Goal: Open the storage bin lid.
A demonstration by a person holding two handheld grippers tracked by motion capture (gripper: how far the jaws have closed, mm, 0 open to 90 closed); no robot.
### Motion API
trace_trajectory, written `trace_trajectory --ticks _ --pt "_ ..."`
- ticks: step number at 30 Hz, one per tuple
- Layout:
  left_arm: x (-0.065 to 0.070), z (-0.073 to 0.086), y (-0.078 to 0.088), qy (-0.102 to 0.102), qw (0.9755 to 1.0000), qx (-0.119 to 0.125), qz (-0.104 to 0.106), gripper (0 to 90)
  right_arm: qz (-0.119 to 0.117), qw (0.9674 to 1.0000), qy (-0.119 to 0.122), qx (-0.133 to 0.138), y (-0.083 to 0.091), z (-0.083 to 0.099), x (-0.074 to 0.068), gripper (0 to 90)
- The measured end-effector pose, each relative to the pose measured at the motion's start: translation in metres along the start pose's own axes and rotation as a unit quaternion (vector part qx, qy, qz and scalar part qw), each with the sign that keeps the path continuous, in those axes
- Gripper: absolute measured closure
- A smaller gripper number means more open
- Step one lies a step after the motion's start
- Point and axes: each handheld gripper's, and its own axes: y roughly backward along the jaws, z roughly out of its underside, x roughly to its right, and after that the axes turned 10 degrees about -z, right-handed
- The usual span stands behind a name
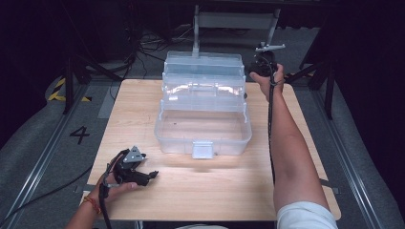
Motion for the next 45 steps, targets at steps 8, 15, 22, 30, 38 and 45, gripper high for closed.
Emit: trace_trajectory --ticks 8,15,22,30,38,45 --pt "0.0 0.0 0.0 -0.003 1.0 -0.001 0.0 15.3 -0.007 0.9998 0.016 0.012 0.023 0.005 -0.01 60.0" --pt "0.0 0.0 0.0 -0.002 1.0 0.002 -0.003 15.3 -0.014 0.9992 0.035 0.012 0.042 0.017 -0.023 59.1" --pt "0.0 0.0 0.0 -0.002 1.0 0.002 -0.002 15.3 -0.02 0.9987 0.046 0.012 0.059 0.03 -0.032 57.2" --pt "0.0 0.0 -0.001 -0.004 1.0 0.002 0.001 15.2 -0.038 0.9968 0.07 -0.002 0.075 0.045 -0.045 52.3" --pt "0.0 -0.001 -0.001 -0.002 1.0 0.002 0.002 15.1 -0.058 0.9937 0.095 -0.011 0.091 0.065 -0.058 47.3" --pt "0.0 -0.001 -0.002 -0.002 1.0 0.002 0.001 14.7 -0.067 0.9919 0.108 -0.004 0.115 0.085 -0.066 44.0"
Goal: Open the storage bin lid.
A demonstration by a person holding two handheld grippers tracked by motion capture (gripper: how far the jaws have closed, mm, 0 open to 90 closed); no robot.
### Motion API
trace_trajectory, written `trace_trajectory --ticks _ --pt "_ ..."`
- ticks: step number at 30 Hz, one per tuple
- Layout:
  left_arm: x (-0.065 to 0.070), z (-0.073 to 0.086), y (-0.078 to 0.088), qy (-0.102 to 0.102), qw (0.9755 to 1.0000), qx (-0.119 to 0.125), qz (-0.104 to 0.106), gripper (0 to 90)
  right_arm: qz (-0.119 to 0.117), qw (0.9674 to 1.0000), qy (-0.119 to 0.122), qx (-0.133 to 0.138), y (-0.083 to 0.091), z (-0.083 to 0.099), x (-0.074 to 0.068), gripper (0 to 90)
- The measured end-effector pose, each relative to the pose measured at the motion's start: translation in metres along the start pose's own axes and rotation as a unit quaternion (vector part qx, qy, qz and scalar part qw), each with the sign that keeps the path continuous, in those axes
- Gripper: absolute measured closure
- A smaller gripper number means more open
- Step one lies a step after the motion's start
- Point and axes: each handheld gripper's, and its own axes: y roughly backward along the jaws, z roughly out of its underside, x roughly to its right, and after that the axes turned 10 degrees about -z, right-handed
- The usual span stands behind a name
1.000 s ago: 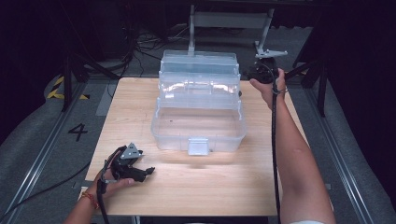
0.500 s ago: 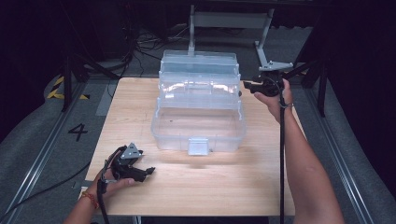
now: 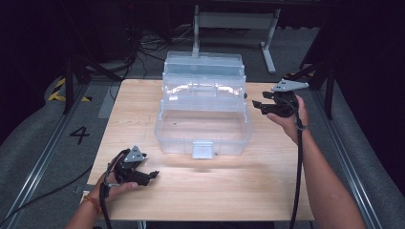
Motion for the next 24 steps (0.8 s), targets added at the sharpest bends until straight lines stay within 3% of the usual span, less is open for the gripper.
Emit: trace_trajectory --ticks 9,16,24 --pt "0.0 -0.001 0.0 -0.001 1.0 -0.002 0.0 14.7 -0.018 0.9992 0.031 -0.016 0.019 0.024 -0.021 40.1" --pt "0.0 -0.002 -0.002 -0.003 1.0 0.001 0.002 14.3 -0.018 0.998 0.05 -0.034 0.031 0.055 -0.04 33.8" --pt "0.001 -0.003 -0.002 0.0 1.0 0.0 0.0 14.4 -0.001 0.997 0.056 -0.053 0.041 0.093 -0.048 30.4"
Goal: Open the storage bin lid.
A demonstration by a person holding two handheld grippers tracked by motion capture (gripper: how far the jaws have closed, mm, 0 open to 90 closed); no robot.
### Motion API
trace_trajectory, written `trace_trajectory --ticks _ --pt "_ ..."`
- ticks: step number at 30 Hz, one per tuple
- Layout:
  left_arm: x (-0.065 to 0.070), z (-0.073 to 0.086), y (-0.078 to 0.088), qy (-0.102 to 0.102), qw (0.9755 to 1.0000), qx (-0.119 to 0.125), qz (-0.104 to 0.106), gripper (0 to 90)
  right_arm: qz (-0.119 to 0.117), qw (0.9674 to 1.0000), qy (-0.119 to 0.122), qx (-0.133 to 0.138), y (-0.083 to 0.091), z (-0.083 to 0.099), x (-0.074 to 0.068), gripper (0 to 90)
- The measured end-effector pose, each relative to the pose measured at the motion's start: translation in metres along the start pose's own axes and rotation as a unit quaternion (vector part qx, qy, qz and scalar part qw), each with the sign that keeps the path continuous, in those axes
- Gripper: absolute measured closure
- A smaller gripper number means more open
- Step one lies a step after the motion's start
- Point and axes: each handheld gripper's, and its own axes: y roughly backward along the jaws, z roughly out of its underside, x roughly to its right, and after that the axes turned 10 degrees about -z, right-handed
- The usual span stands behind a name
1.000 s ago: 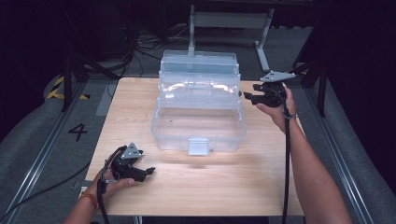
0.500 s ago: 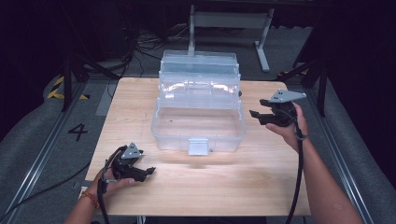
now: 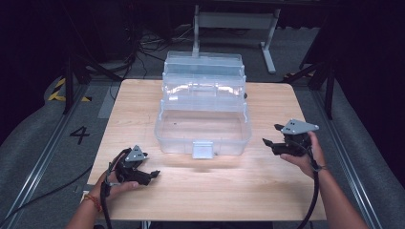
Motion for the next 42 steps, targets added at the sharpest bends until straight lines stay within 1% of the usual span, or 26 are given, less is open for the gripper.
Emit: trace_trajectory --ticks 3,4,5,7,8,9,10,11,12,14,16,18,19,20,21,22,23,24,27,33,37,39,41,42 --pt "0.0 0.0 0.0 -0.002 1.0 0.0 0.0 14.3 0.01 0.9998 0.005 -0.018 0.002 0.014 -0.005 27.5" --pt "0.0 0.0 0.0 -0.001 1.0 0.0 0.001 14.4 0.024 0.9994 0.001 -0.025 0.002 0.019 -0.008 27.3" --pt "0.0 0.0 0.0 -0.001 1.0 0.0 0.001 14.4 0.028 0.9992 -0.001 -0.029 0.003 0.024 -0.009 26.8" --pt "0.0 0.0 0.0 -0.001 1.0 0.0 0.001 14.4 0.025 0.9991 -0.004 -0.033 0.004 0.034 -0.011 26.6" --pt "0.0 0.0 0.0 -0.001 1.0 0.0 0.001 14.4 0.025 0.9991 -0.004 -0.033 0.004 0.034 -0.011 26.6" --pt "0.0 0.0 0.0 -0.001 1.0 0.0 0.001 14.4 0.02 0.9992 -0.008 -0.034 0.004 0.04 -0.012 26.4" --pt "0.0 0.0 0.0 0.0 1.0 0.0 0.0 14.4 0.016 0.9991 -0.018 -0.035 0.004 0.05 -0.012 26.0" --pt "0.0 0.0 0.0 -0.002 1.0 0.0 0.0 14.4 0.009 0.9988 -0.034 -0.032 0.004 0.061 -0.012 25.3" --pt "0.0 0.0 0.0 -0.002 1.0 0.0 0.0 14.4 0.009 0.9988 -0.034 -0.032 0.004 0.061 -0.012 25.3" --pt "0.0 0.0 0.0 -0.002 1.0 0.0 0.0 14.4 0.003 0.9978 -0.059 -0.029 0.004 0.072 -0.011 25.2" --pt "0.0 0.0 0.0 -0.002 1.0 0.0 0.0 14.4 -0.003 0.9966 -0.076 -0.034 0.003 0.084 -0.011 24.5" --pt "0.0 0.0 0.0 0.0 1.0 0.0 -0.001 14.4 -0.012 0.995 -0.094 -0.032 0.003 0.095 -0.01 24.4" --pt "0.0 0.0 0.0 0.0 1.0 0.0 -0.001 14.4 -0.012 0.995 -0.094 -0.032 0.003 0.095 -0.01 24.4" --pt "0.0 0.0 0.0 0.001 1.0 -0.001 0.0 14.4 -0.013 0.9941 -0.103 -0.031 0.003 0.101 -0.01 24.4" --pt "0.0 0.0 0.0 0.001 1.0 -0.001 0.0 14.4 -0.012 0.992 -0.122 -0.031 0.002 0.111 -0.009 23.5" --pt "0.001 0.0 0.0 0.003 1.0 -0.001 -0.001 14.4 -0.019 0.9901 -0.137 -0.022 0.003 0.115 -0.008 22.9" --pt "0.001 0.0 0.0 0.002 1.0 -0.001 0.0 14.4 -0.02 0.9887 -0.147 -0.023 0.004 0.117 -0.006 21.1" --pt "0.001 0.0 0.0 0.004 1.0 -0.001 0.0 14.3 -0.019 0.9881 -0.151 -0.024 0.005 0.118 -0.006 20.3" --pt "0.001 0.0 0.0 0.003 1.0 -0.001 -0.001 14.3 -0.022 0.9872 -0.156 -0.025 0.006 0.119 -0.005 20.0" --pt "0.001 0.0 0.0 0.004 1.0 0.0 0.0 14.3 -0.02 0.9866 -0.16 -0.026 0.006 0.119 -0.005 19.4" --pt "0.0 0.0 -0.001 0.005 1.0 -0.001 0.001 14.4 -0.014 0.9858 -0.165 -0.029 0.005 0.119 -0.006 16.9" --pt "-0.001 -0.001 -0.001 0.001 1.0 -0.001 0.001 14.4 -0.012 0.9857 -0.166 -0.028 0.005 0.118 -0.006 16.8" --pt "0.0 -0.001 -0.002 0.007 1.0 -0.001 0.004 14.4 -0.013 0.9856 -0.166 -0.029 0.005 0.118 -0.006 16.7" --pt "0.0 -0.001 -0.002 0.007 1.0 -0.002 0.004 14.4 -0.012 0.9856 -0.166 -0.029 0.005 0.118 -0.006 16.7"
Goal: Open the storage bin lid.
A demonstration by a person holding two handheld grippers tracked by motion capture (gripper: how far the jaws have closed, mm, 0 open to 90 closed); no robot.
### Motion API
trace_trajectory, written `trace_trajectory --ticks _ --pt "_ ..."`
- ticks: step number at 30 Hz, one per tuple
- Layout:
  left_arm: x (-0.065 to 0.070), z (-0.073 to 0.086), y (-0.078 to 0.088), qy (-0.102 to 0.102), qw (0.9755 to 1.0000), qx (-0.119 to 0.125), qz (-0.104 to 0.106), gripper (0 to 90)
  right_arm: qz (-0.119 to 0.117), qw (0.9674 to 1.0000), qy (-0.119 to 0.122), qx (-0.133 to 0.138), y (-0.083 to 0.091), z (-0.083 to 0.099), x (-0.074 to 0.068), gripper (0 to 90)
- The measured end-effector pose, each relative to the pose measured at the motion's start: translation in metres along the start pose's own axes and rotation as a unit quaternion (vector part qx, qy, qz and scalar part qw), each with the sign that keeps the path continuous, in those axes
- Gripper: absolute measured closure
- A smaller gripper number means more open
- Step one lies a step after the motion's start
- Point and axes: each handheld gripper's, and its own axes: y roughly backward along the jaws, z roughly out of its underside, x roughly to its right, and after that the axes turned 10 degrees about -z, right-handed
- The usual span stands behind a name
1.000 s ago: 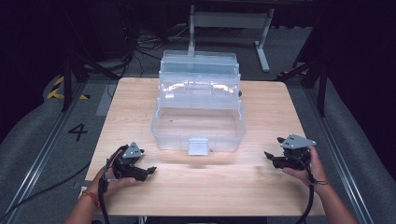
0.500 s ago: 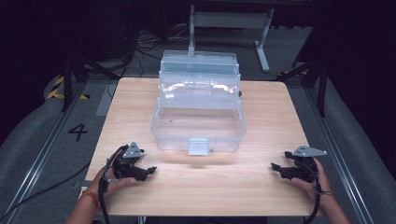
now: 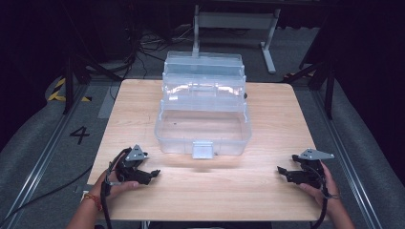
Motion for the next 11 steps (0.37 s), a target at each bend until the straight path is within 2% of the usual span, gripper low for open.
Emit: trace_trajectory --ticks 11 --pt "0.0004 0.0 0.0001 0.0 1.0 0.0 -0.003 14.4 0.004 1.0 0.0 -0.001 0.0004 0.0005 0.0004 15.2"
